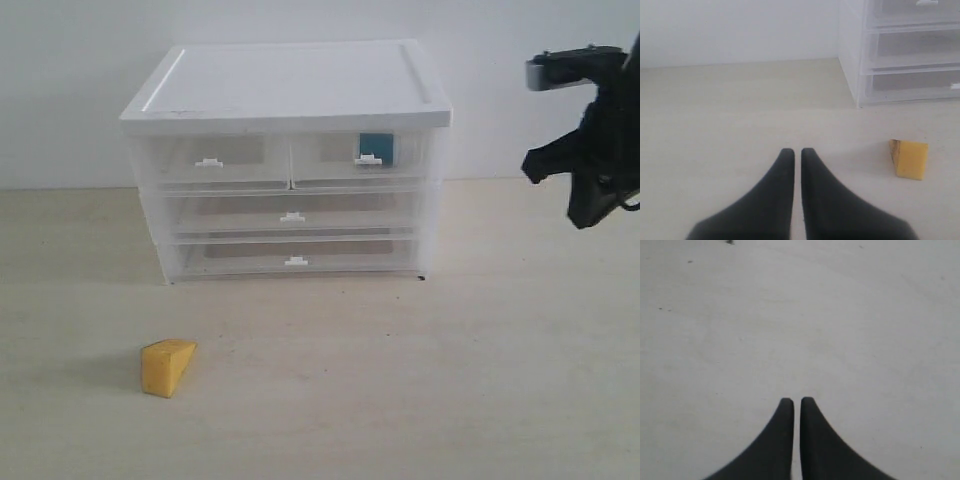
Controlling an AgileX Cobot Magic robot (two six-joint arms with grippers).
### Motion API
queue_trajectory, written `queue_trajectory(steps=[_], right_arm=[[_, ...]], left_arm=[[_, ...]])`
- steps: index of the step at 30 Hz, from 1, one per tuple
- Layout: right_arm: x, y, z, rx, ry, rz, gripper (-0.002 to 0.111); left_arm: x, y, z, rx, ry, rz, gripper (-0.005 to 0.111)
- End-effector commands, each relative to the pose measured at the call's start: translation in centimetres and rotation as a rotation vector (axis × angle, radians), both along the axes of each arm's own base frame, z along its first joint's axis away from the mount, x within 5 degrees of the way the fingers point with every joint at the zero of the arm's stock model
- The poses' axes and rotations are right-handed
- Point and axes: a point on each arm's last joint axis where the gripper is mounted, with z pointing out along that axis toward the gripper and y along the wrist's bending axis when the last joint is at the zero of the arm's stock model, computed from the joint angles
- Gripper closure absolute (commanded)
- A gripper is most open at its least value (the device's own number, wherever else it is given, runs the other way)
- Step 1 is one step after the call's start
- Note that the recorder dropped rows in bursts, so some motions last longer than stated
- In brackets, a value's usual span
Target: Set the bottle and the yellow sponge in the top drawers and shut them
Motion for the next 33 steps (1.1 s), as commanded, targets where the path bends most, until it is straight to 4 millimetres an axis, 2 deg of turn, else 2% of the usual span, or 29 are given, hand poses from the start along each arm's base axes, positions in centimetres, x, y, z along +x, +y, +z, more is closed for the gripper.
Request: queue_trajectory(steps=[1, 4, 9, 15, 20, 26, 33], right_arm=[[-0.9, -4.0, 1.6, 0.026, -0.021, -0.206, 0.108], [-1.9, -4.8, 2.4, 0.045, -0.115, -0.266, 0.108], [-4.2, -4.9, 4.1, 0.061, -0.341, -0.267, 0.108], [-8.9, -4.8, 6.7, 0.045, -0.546, -0.204, 0.108], [-12.6, -4.5, 6.9, 0.090, -0.668, -0.223, 0.108], [-16.2, -4.3, 6.6, 0.101, -0.647, -0.219, 0.108], [-17.3, -4.3, 7.6, 0.093, -0.716, -0.209, 0.108]], left_arm=[[0.0, 0.0, 0.0, -0.006, -0.011, -0.001, 0.102], [0.0, 0.0, 0.0, -0.006, -0.011, -0.001, 0.102], [0.0, 0.0, 0.0, -0.006, -0.011, -0.001, 0.102], [0.0, 0.0, 0.0, -0.006, -0.011, -0.001, 0.102], [0.0, 0.0, 0.0, -0.006, -0.011, -0.001, 0.102], [0.0, 0.0, 0.0, -0.006, -0.011, -0.001, 0.102], [0.0, 0.0, 0.0, -0.006, -0.011, -0.001, 0.102]])
